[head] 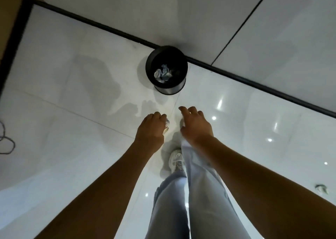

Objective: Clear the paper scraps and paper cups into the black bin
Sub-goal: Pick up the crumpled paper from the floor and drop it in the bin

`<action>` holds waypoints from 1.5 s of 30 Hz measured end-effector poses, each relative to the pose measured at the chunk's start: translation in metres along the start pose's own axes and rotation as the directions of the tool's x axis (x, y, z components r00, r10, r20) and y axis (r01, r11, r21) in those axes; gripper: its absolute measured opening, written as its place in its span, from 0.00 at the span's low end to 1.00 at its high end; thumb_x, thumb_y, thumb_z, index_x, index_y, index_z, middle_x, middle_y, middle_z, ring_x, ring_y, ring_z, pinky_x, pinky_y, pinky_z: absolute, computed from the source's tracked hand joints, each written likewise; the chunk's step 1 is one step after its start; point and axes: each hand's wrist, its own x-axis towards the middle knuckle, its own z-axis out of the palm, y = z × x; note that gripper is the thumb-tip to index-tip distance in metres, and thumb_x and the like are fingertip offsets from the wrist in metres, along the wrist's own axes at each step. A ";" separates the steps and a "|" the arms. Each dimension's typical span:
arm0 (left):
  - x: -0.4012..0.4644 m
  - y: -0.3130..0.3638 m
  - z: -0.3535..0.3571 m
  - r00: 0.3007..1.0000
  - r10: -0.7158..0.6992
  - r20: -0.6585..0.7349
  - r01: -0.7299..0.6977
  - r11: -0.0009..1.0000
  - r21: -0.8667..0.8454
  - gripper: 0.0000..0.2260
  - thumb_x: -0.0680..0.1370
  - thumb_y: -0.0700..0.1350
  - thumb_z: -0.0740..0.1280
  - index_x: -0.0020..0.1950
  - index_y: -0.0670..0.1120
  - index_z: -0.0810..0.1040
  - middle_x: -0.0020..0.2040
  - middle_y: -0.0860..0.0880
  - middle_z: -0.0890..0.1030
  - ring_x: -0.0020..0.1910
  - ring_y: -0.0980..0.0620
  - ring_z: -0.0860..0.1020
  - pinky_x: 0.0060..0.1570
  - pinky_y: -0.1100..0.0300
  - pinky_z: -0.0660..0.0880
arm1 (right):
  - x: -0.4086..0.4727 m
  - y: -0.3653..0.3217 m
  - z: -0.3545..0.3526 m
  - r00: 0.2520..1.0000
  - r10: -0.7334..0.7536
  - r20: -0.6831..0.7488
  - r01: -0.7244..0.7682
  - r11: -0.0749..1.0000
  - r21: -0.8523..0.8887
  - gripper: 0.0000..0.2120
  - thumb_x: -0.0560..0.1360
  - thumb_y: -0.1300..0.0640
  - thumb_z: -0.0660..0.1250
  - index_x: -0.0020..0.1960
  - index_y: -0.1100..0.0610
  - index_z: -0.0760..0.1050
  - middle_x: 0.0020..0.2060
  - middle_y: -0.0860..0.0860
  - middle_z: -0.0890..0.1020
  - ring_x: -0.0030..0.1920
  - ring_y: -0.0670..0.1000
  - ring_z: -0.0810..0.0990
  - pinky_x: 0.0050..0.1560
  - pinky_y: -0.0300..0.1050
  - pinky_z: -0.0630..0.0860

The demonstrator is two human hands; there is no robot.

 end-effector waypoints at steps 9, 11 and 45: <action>0.046 -0.034 -0.034 0.985 -0.151 -0.082 0.138 0.980 -0.140 0.21 0.75 0.44 0.69 0.66 0.46 0.68 0.60 0.48 0.74 0.59 0.51 0.73 0.58 0.64 0.70 | 0.088 -0.030 -0.047 0.993 -0.117 0.003 0.117 0.989 -0.086 0.32 0.76 0.59 0.66 0.74 0.48 0.55 0.67 0.54 0.68 0.65 0.56 0.70 0.54 0.52 0.77; 0.055 -0.041 -0.036 0.979 -0.170 -0.109 0.148 0.972 -0.181 0.19 0.75 0.43 0.68 0.65 0.45 0.70 0.58 0.48 0.74 0.57 0.50 0.73 0.56 0.64 0.70 | 0.116 -0.036 -0.058 0.992 -0.125 -0.026 0.123 0.990 -0.069 0.32 0.76 0.59 0.66 0.75 0.48 0.55 0.66 0.55 0.69 0.65 0.57 0.70 0.55 0.52 0.77; 0.195 -0.042 -0.059 0.978 0.193 0.083 -0.206 0.959 0.196 0.29 0.77 0.50 0.67 0.74 0.45 0.60 0.71 0.44 0.66 0.72 0.45 0.63 0.75 0.51 0.53 | 0.121 0.006 -0.034 0.956 0.289 -0.051 -0.262 0.918 0.297 0.31 0.77 0.58 0.64 0.76 0.51 0.55 0.73 0.54 0.62 0.67 0.57 0.70 0.59 0.50 0.74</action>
